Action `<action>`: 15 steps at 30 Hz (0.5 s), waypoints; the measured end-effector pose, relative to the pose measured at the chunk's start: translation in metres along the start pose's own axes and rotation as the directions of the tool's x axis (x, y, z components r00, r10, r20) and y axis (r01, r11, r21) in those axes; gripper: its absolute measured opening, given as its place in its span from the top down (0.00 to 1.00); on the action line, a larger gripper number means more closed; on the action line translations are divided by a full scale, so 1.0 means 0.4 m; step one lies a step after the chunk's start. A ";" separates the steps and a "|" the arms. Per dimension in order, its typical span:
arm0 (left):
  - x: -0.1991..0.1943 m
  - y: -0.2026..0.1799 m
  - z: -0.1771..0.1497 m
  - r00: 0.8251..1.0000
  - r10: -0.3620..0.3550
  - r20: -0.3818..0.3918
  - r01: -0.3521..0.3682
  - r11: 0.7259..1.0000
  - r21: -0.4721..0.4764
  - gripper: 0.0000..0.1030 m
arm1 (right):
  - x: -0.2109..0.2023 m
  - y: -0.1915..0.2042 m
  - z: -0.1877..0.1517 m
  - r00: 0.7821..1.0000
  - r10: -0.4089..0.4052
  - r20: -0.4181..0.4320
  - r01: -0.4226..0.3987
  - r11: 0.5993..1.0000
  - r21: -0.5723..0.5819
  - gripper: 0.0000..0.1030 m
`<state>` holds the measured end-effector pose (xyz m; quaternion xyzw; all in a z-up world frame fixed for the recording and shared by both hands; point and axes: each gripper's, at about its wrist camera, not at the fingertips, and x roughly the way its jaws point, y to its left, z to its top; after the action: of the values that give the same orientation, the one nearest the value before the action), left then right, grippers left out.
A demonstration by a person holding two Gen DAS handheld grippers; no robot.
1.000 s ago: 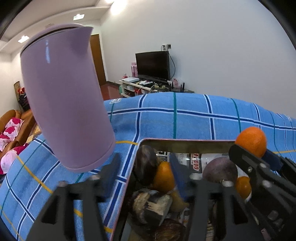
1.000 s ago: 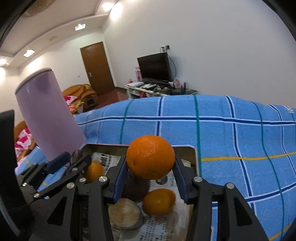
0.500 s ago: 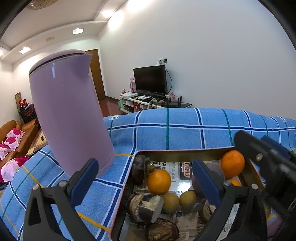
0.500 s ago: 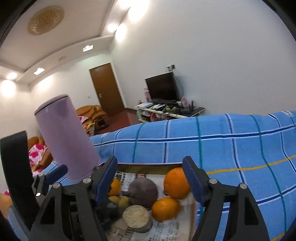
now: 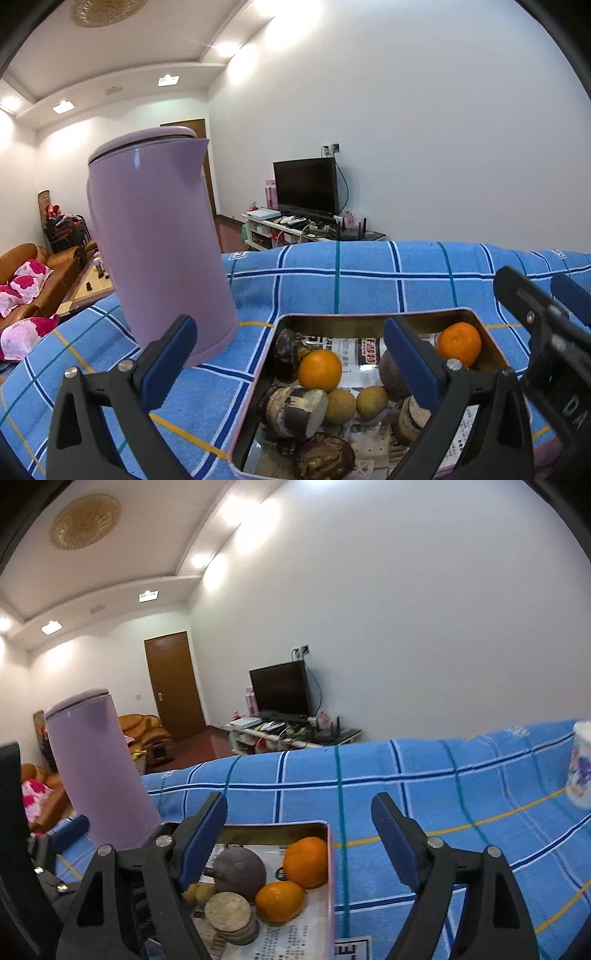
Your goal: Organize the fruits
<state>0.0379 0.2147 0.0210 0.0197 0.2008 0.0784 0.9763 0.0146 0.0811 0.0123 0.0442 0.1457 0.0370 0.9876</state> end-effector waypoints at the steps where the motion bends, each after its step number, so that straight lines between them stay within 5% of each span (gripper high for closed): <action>1: -0.001 0.002 0.000 1.000 0.001 -0.001 -0.001 1.000 -0.002 0.00 | -0.006 0.006 -0.003 1.000 -0.004 0.006 0.004 1.000 -0.015 0.21; 15: -0.045 0.036 -0.029 1.000 -0.005 -0.011 0.005 0.999 -0.048 0.00 | -0.101 0.015 -0.033 0.999 -0.020 0.030 0.022 0.997 -0.068 0.20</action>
<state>0.0147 0.2258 0.0183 -0.0045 0.2045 0.0809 0.9755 -0.0284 0.0846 0.0120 0.0094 0.1301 0.0310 0.9910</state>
